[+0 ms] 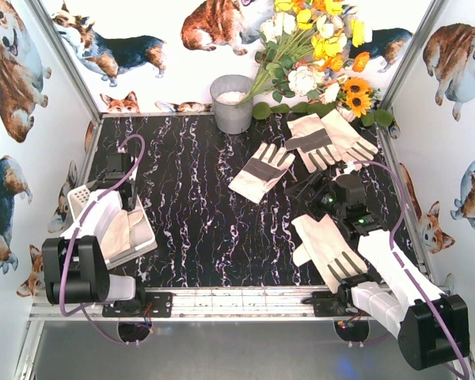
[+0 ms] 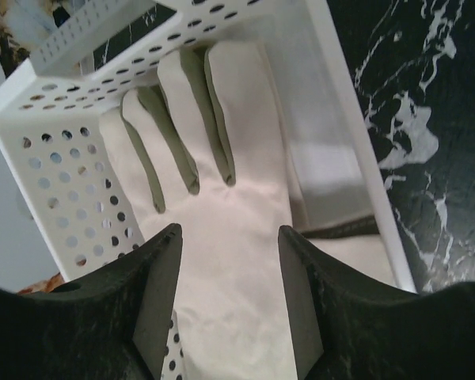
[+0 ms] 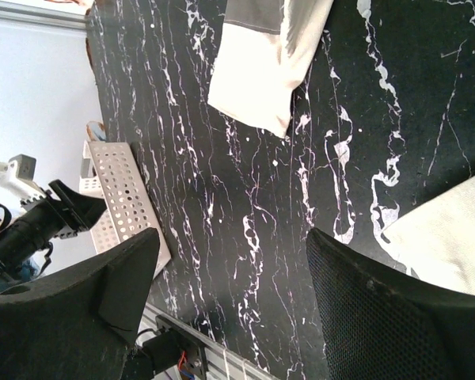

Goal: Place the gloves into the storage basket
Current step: Adjust the glove at the center of the board.

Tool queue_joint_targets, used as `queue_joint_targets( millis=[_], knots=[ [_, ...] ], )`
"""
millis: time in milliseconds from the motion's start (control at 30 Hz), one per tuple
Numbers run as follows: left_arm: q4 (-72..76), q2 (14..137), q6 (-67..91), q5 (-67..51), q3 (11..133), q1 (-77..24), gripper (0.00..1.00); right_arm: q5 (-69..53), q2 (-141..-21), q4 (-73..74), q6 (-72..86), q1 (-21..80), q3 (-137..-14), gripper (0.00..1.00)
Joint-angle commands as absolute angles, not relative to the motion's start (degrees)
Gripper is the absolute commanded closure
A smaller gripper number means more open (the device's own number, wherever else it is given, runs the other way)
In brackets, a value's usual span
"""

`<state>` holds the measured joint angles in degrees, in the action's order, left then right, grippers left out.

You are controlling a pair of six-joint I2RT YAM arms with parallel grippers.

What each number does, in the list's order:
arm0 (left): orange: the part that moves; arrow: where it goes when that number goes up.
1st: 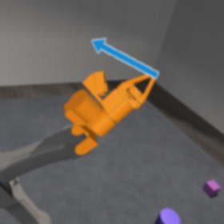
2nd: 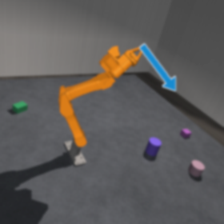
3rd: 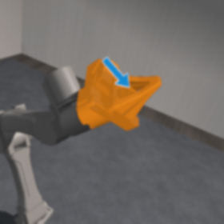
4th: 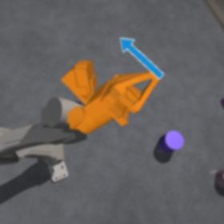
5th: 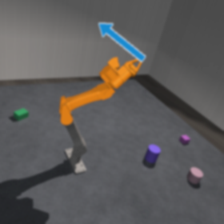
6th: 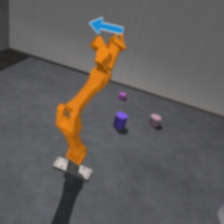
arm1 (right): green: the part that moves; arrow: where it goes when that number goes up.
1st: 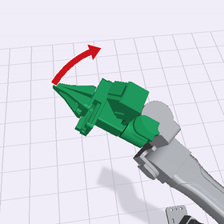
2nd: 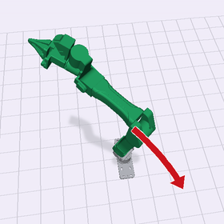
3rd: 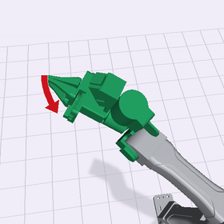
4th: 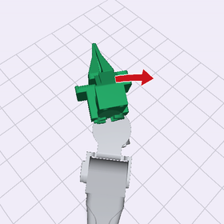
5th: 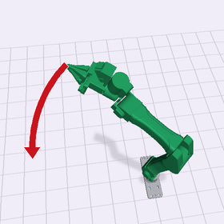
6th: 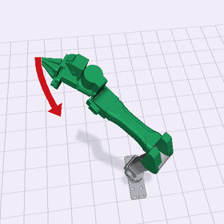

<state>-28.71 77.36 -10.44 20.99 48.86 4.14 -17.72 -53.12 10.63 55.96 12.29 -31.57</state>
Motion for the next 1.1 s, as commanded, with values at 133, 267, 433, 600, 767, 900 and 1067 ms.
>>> queue_joint_targets(
  millis=[133, 267, 433, 600, 767, 900, 1067],
  knots=[
    [-20.41, 81.77, -9.01, 20.58, 48.93, 5.96, 0.56, -16.88, -51.66, 11.46, 55.11, 12.18, -34.76, 0.24],
    [-19.64, 83.87, -9.39, 19.86, 49.36, 6.8, 0.65, -16.92, -51.83, 11.68, 55.11, 12.17, -35.1, 0.24],
    [-18.17, 86.36, -9.18, 17.62, 49.3, 7.6, 0.62, -17.49, -51.96, 11.74, 55.17, 12.16, -35.58, 0.25],
    [-15.62, 87.46, -9.05, 15.45, 47.98, 7.89, 0.59, -17.58, -51.7, 12.02, 55.28, 12.17, -35.77, 0.25],
    [-15.12, 89.79, -8.98, 19.4, 48.08, 8.4, 0.65, -17.62, -51.41, 12.3, 55.28, 12.17, -35.86, 0.25],
    [-14.22, 90.88, -8.45, 22.69, 47.94, 9.29, 0.68, -17.75, -51.57, 12.3, 55.28, 12.19, -35.99, 0.25],
    [-14.37, 91.04, -7.65, 25.9, 48.31, 9.34, 0.69, -17.75, -51.55, 12.38, 55.28, 12.13, -36.21, 0.26]
  ],
)
